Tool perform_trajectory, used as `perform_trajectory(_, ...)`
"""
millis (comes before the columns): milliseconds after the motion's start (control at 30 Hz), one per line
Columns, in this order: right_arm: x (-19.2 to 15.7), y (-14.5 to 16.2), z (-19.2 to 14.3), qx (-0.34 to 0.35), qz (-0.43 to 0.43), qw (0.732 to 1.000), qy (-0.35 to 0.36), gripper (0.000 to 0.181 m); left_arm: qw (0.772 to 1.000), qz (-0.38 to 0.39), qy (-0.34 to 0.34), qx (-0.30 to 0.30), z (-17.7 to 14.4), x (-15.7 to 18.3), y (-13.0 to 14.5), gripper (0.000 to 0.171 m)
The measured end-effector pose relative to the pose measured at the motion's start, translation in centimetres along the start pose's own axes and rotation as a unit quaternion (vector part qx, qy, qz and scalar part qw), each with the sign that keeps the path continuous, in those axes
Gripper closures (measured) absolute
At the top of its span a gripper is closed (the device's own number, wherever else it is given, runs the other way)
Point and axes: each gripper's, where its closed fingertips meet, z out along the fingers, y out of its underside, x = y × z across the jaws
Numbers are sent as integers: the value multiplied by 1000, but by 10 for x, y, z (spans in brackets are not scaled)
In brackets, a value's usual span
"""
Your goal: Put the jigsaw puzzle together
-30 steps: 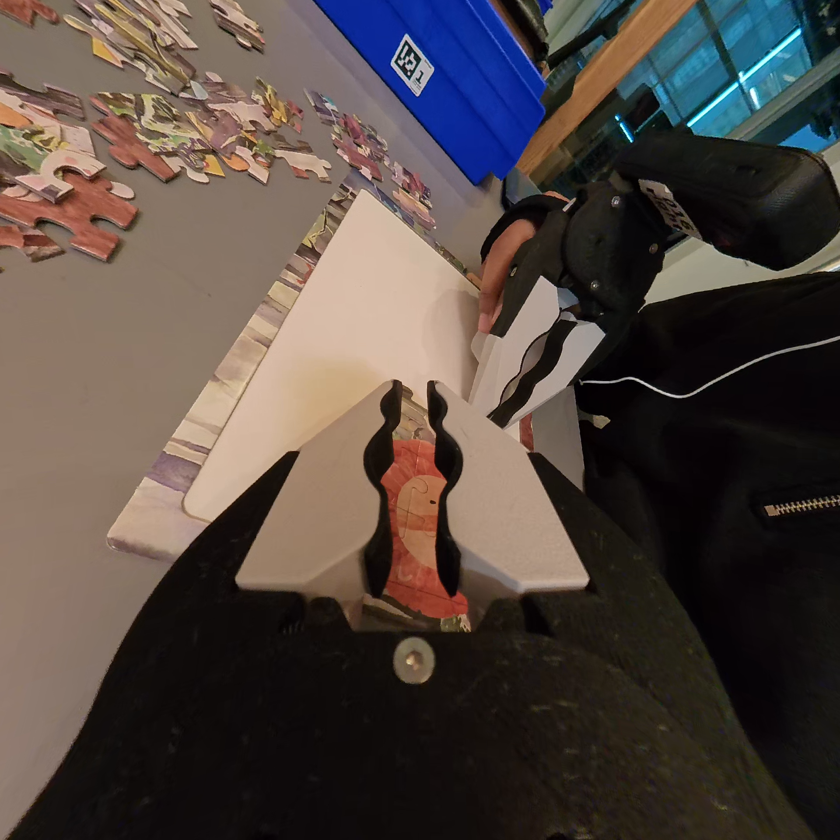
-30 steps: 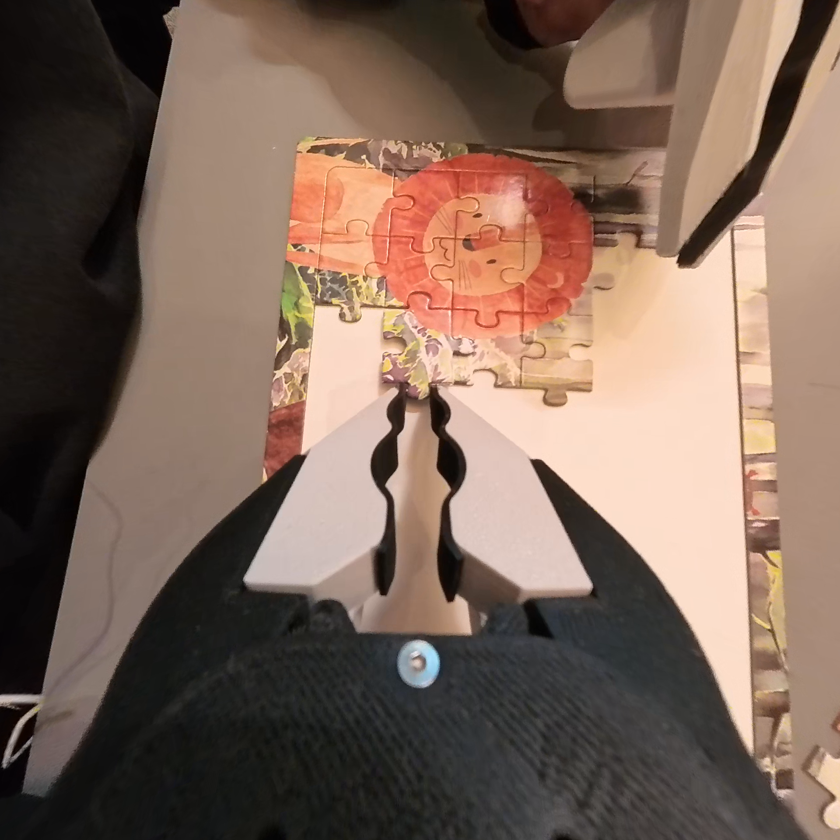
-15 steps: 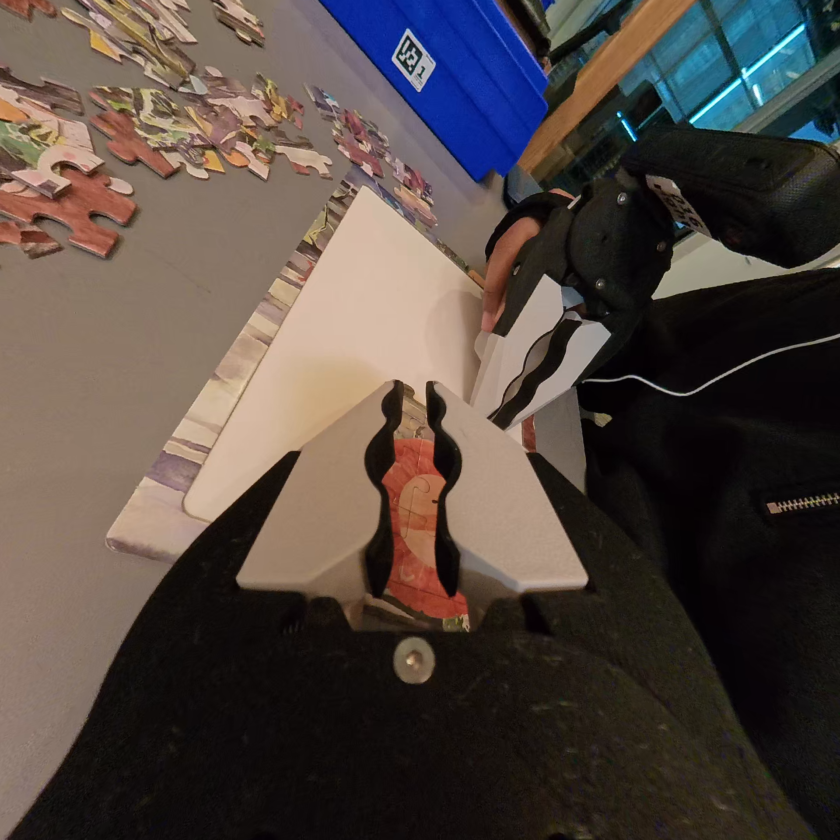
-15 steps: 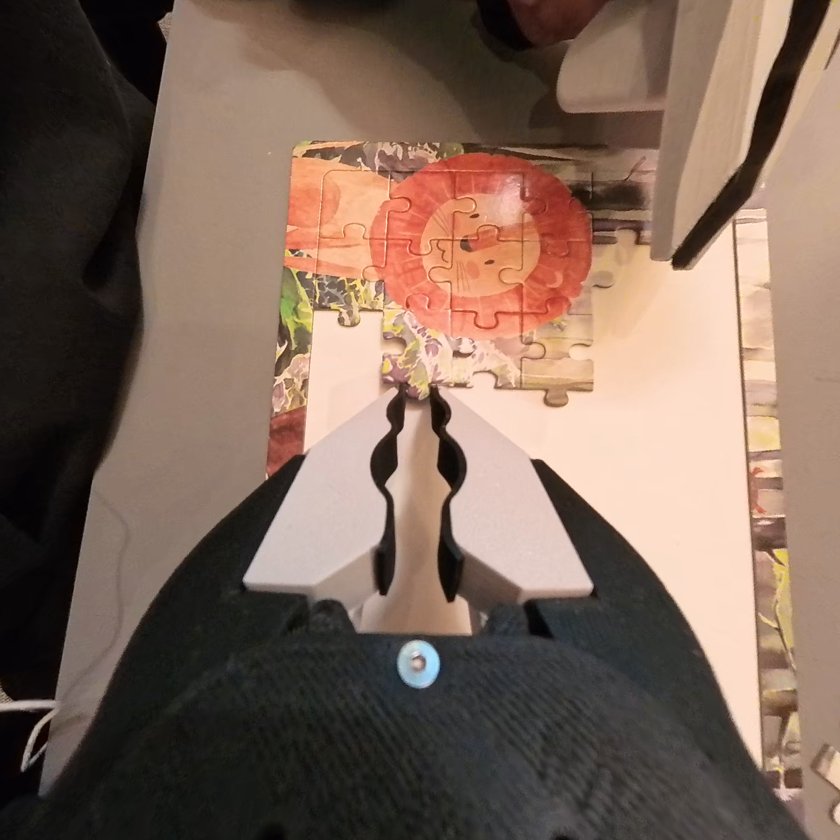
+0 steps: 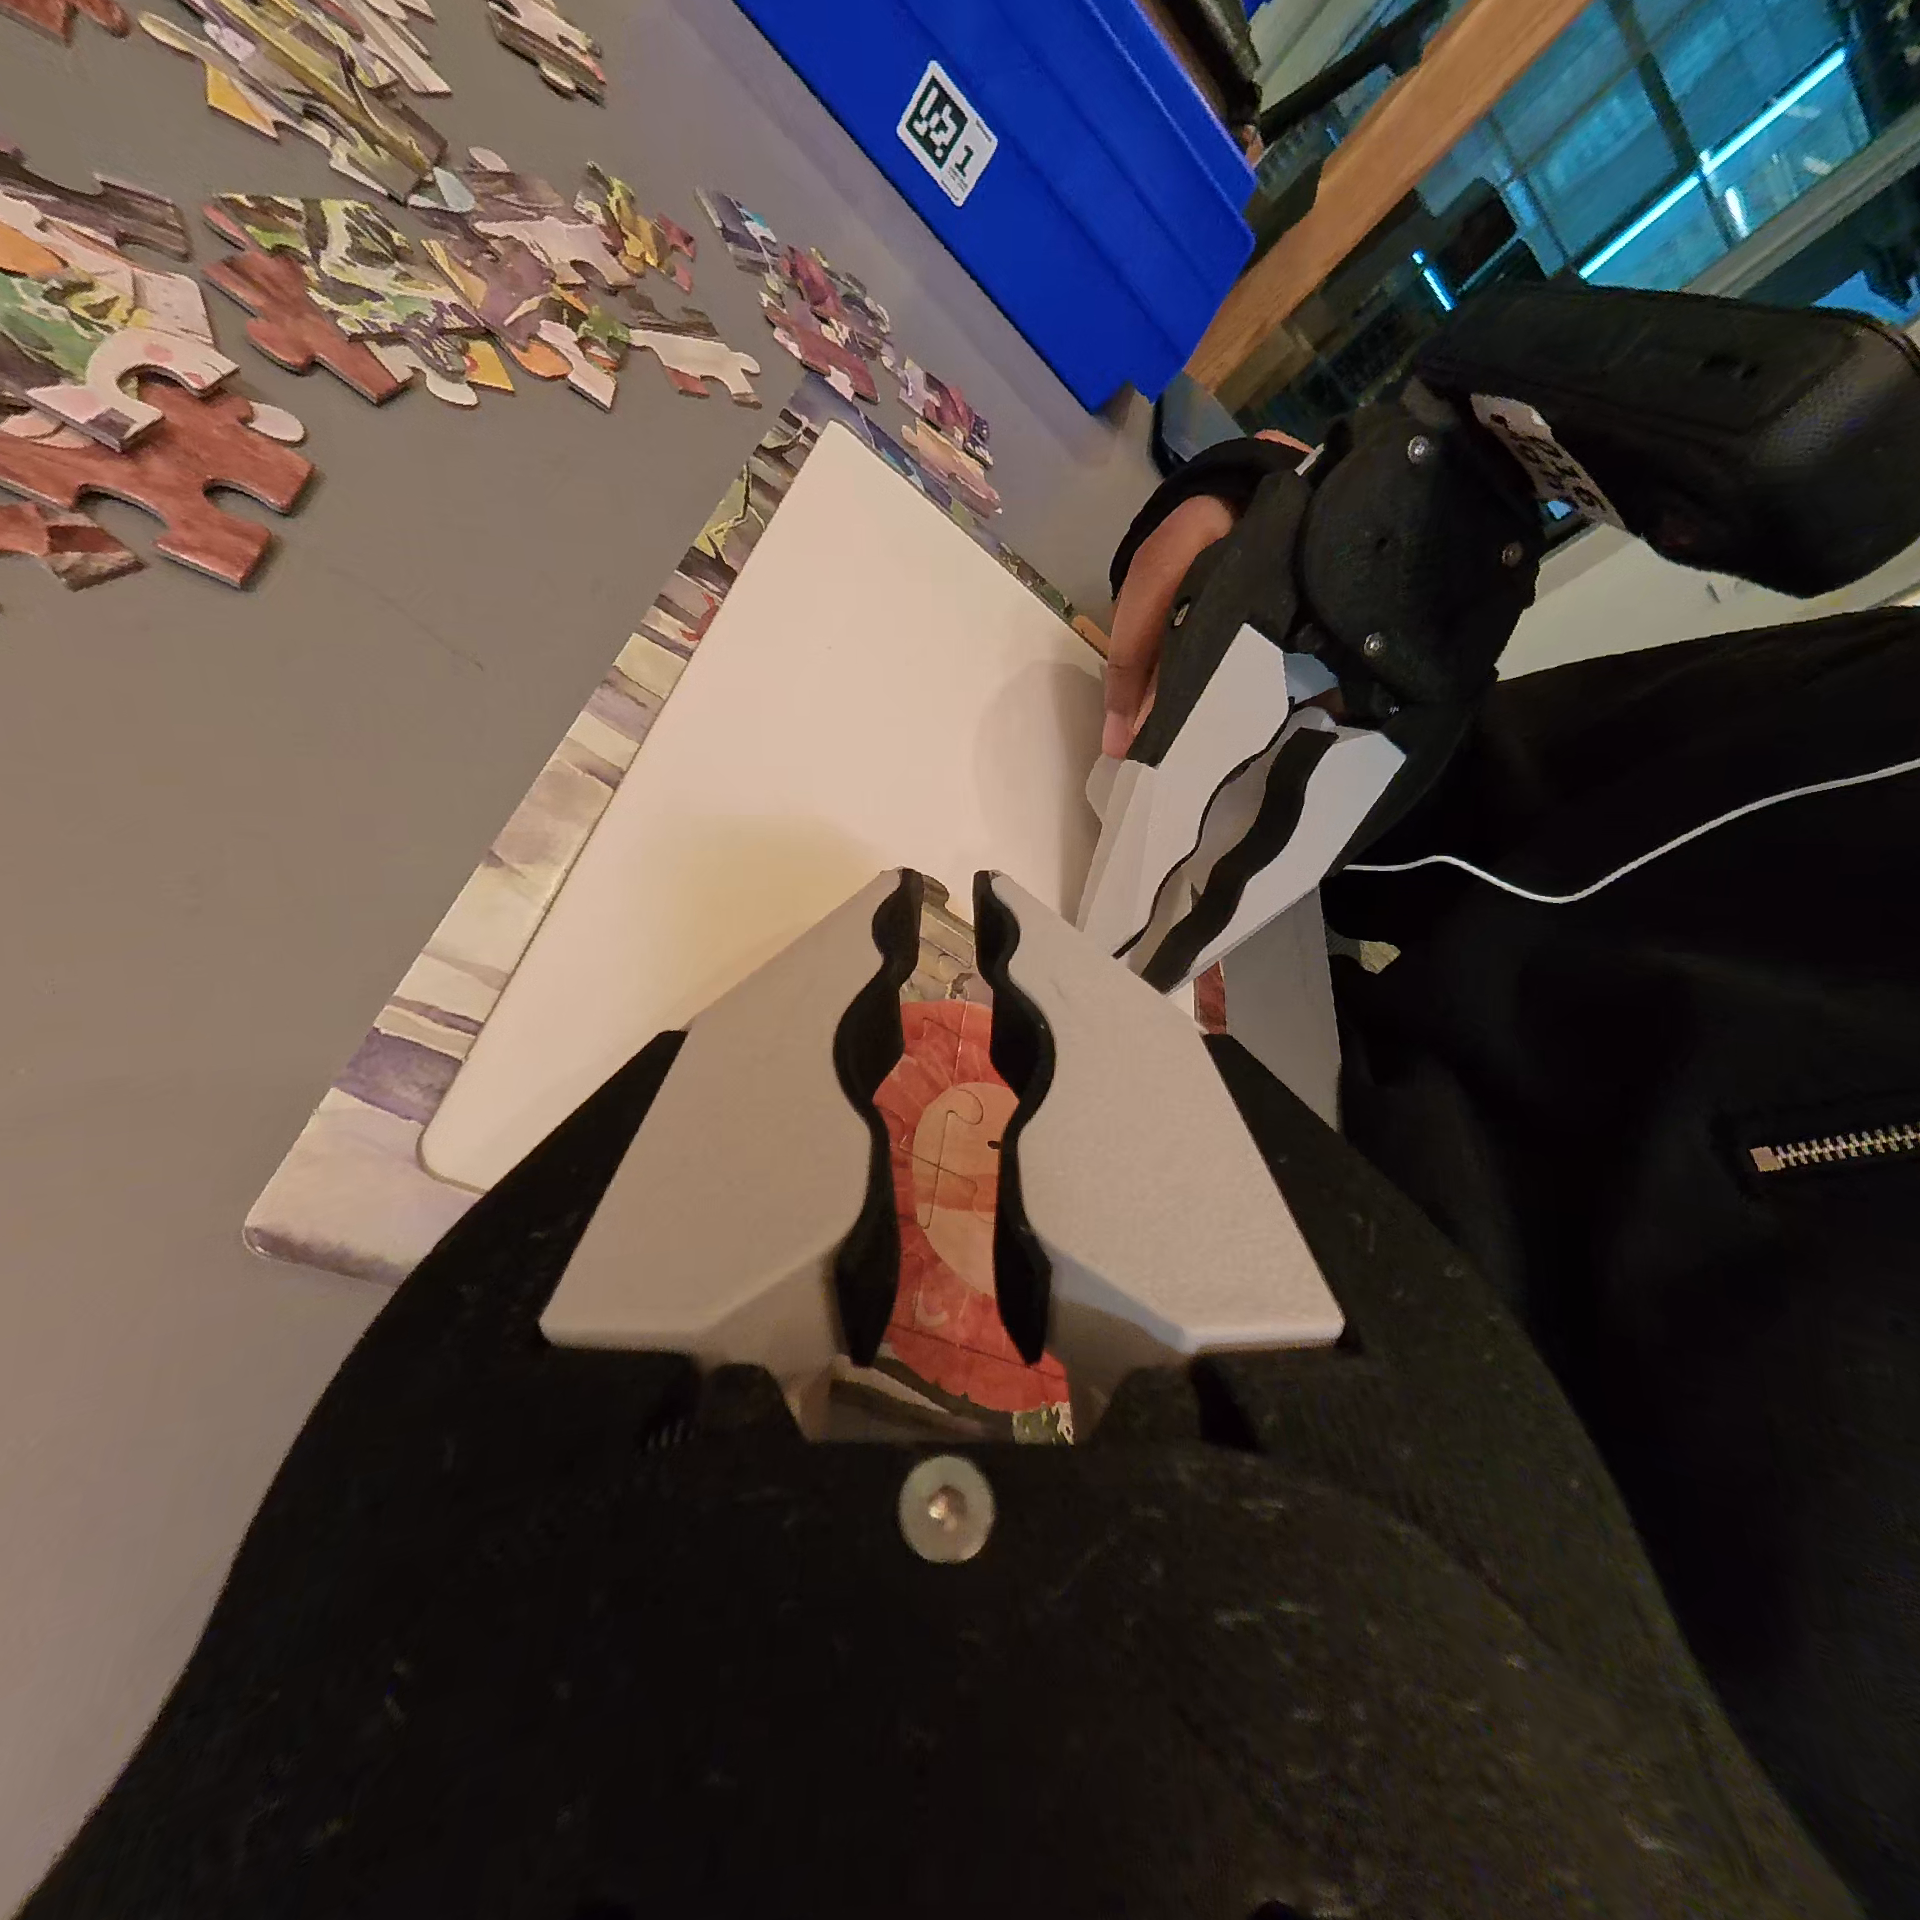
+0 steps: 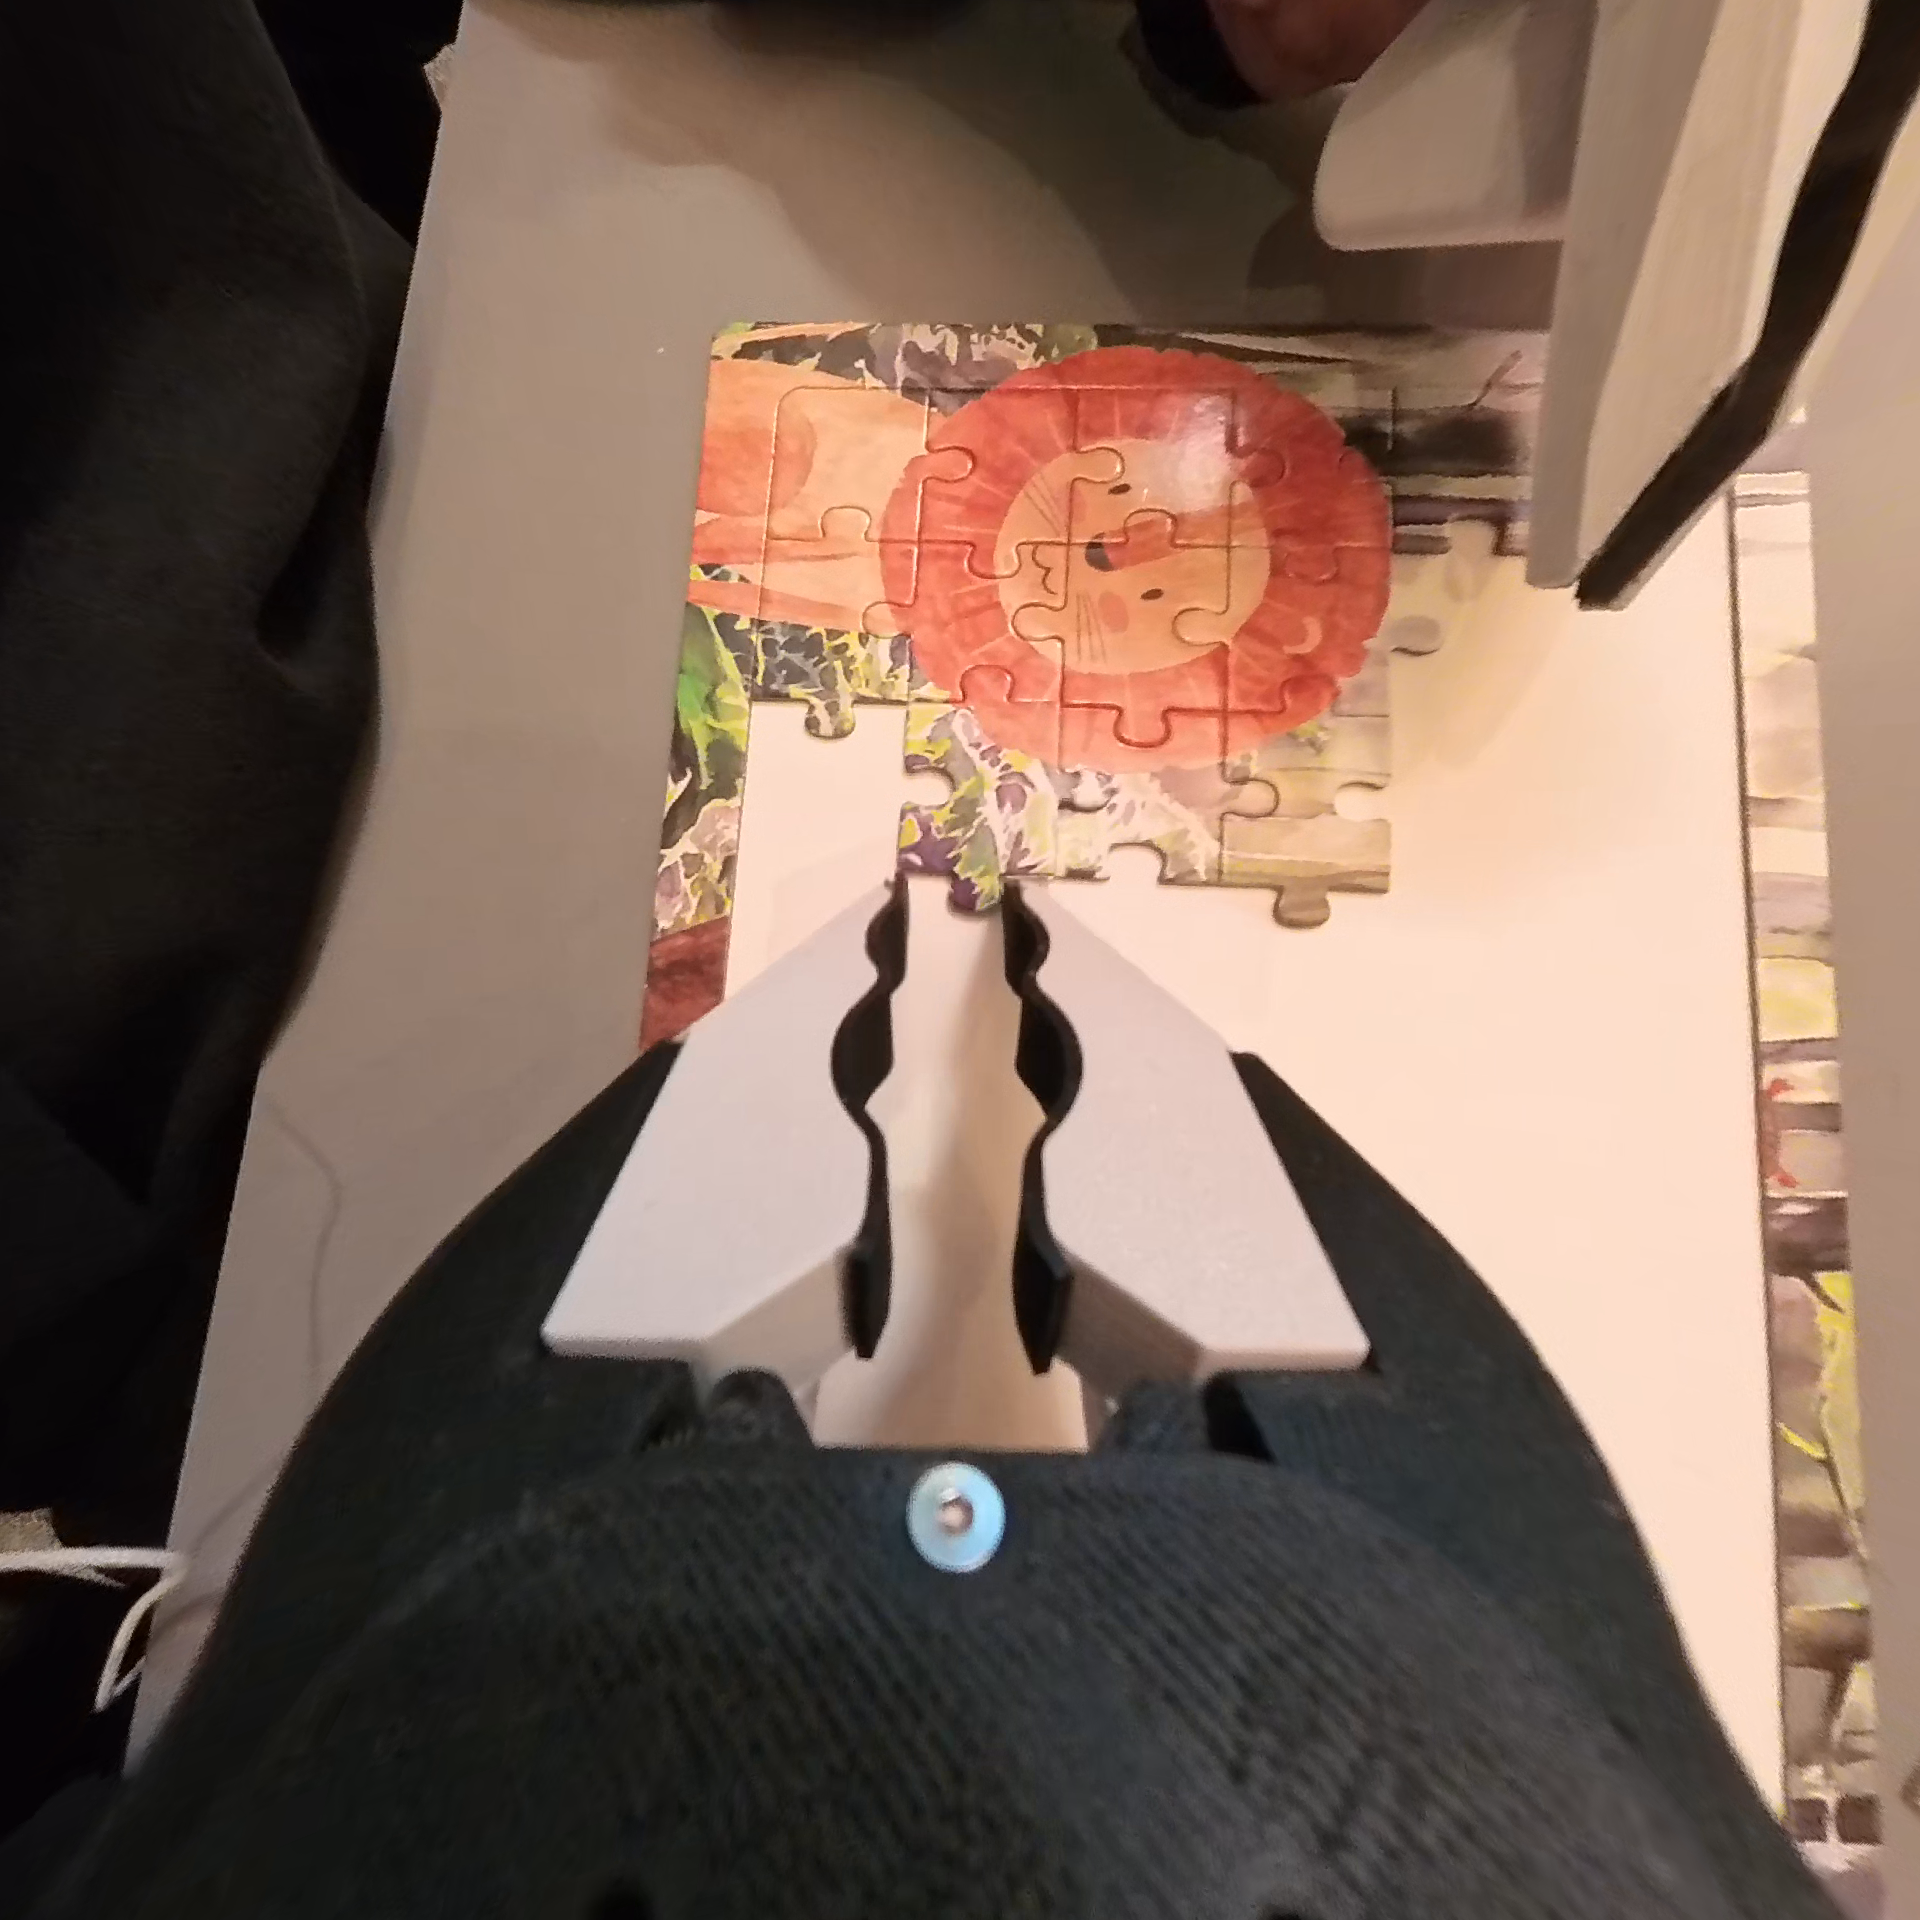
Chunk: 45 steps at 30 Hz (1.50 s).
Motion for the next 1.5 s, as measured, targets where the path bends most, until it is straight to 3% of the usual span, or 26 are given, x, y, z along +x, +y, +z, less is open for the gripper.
perform_trajectory(267,5,-5,-6,14,-5,1000,13,167,1000,2,-1,1,0,1,-1,163)
perform_trajectory(500,6,-30,-1,70,-46,996,41,181,1000,1,0,-1,1,0,0,164)
perform_trajectory(600,10,-20,12,49,-35,997,39,181,1000,1,0,0,0,1,0,164)
perform_trajectory(800,19,-28,2,84,2,995,45,181,1000,8,-1,1,-1,4,-1,164)
perform_trajectory(900,23,-18,9,61,20,997,40,181,1000,9,-1,0,0,4,-1,164)
perform_trajectory(1200,16,-23,11,69,17,997,25,181,1000,14,-9,1,-1,3,-2,164)
perform_trajectory(1500,64,-32,-35,146,37,977,153,181,998,37,-52,22,-12,-6,-11,165)
